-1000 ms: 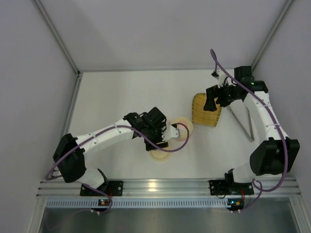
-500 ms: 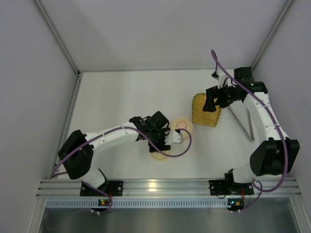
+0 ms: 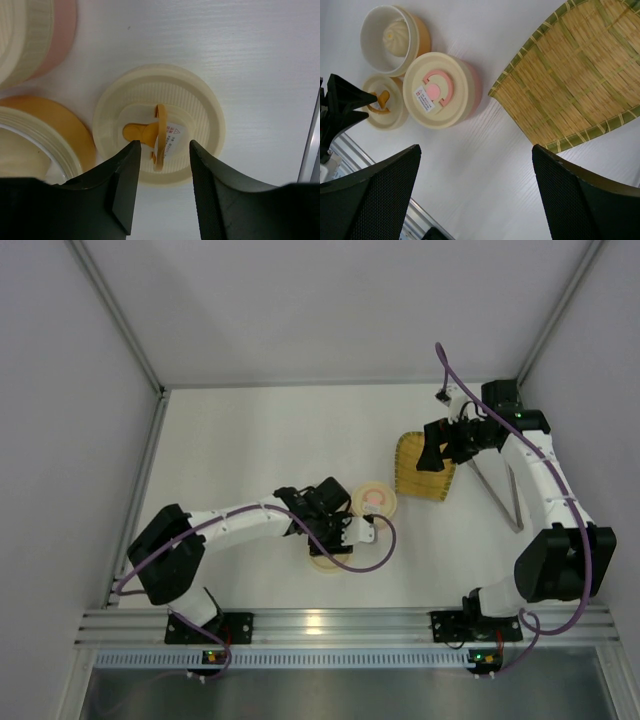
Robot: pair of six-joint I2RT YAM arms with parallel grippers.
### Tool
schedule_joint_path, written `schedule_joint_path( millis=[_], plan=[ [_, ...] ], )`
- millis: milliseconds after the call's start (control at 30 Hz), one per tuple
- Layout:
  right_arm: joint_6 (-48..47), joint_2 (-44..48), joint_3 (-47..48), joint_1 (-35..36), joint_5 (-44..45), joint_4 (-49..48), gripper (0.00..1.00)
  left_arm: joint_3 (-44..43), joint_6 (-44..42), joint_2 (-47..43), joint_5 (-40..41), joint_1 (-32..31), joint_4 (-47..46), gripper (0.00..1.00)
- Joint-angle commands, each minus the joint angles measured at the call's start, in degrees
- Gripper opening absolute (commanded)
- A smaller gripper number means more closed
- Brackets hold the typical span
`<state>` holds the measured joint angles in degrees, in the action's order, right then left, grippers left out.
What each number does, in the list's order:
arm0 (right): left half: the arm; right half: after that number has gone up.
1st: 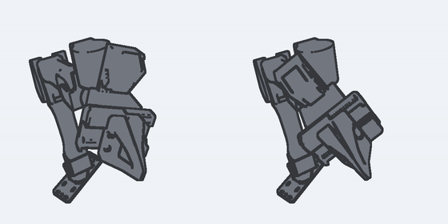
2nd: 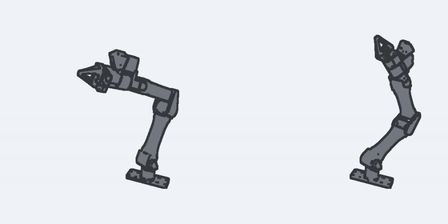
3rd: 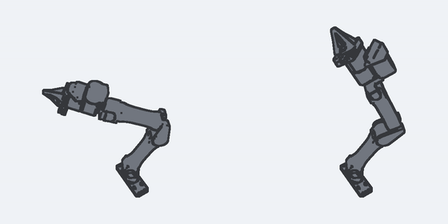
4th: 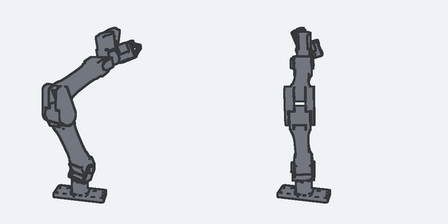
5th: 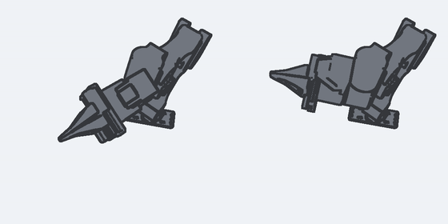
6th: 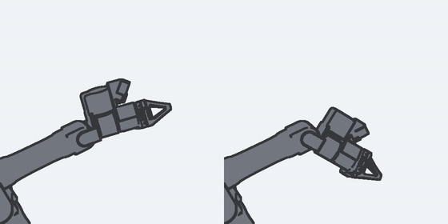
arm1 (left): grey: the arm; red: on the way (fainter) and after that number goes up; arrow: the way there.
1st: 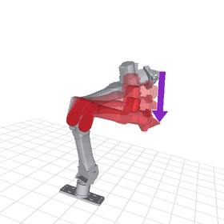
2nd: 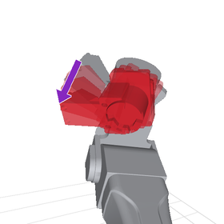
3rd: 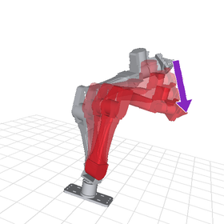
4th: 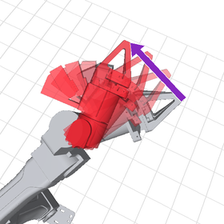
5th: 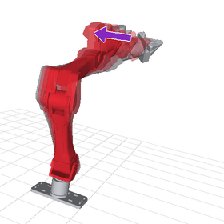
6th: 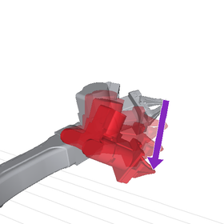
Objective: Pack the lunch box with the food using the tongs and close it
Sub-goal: Pick up the box lid from the center of the board, then close the box lid on the packing box.
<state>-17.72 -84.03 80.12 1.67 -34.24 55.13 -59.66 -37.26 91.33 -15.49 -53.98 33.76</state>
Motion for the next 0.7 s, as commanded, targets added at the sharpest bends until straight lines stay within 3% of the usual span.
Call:
schedule_joint_path(
  millis=[0,133,267,300,333,533,667],
  plan=[
    [0.8,1.4,-0.1,-1.1,-2.1,-2.7,0.91,0.4,-0.8,1.8,0.7,-0.3,-4.4,0.48],
    [0.8,1.5,-0.2,-1.0,-2.2,-2.8,0.9,0.4,-0.4,1.5,1.6,-0.3,-4.8,0.37],
    [1.0,1.8,-0.5,-1.1,-2.6,-2.8,0.9,-1.1,0.3,-0.1,1.6,-0.3,-1.3,0.19],
    [1.0,1.9,-0.6,-1.1,-2.6,-2.9,0.9,-1.6,0.4,-0.6,0.9,-0.3,0.1,0.05],
    [1.1,1.9,-0.7,-1.1,-2.7,-2.9,0.9,-2.3,0.5,-1.2,0.3,-0.3,1.6,0.0],
    [1.2,3.3,-1.5,-1.1,-2.2,-3.2,0.9,-11.3,1.9,-7.5,-2.9,-0.3,14.0,0.0],
    [2.0,3.8,-1.8,-1.1,-2.2,-3.6,0.9,-18.3,3.8,-7.1,3.7,0.3,18.9,0.0]
  ],
)
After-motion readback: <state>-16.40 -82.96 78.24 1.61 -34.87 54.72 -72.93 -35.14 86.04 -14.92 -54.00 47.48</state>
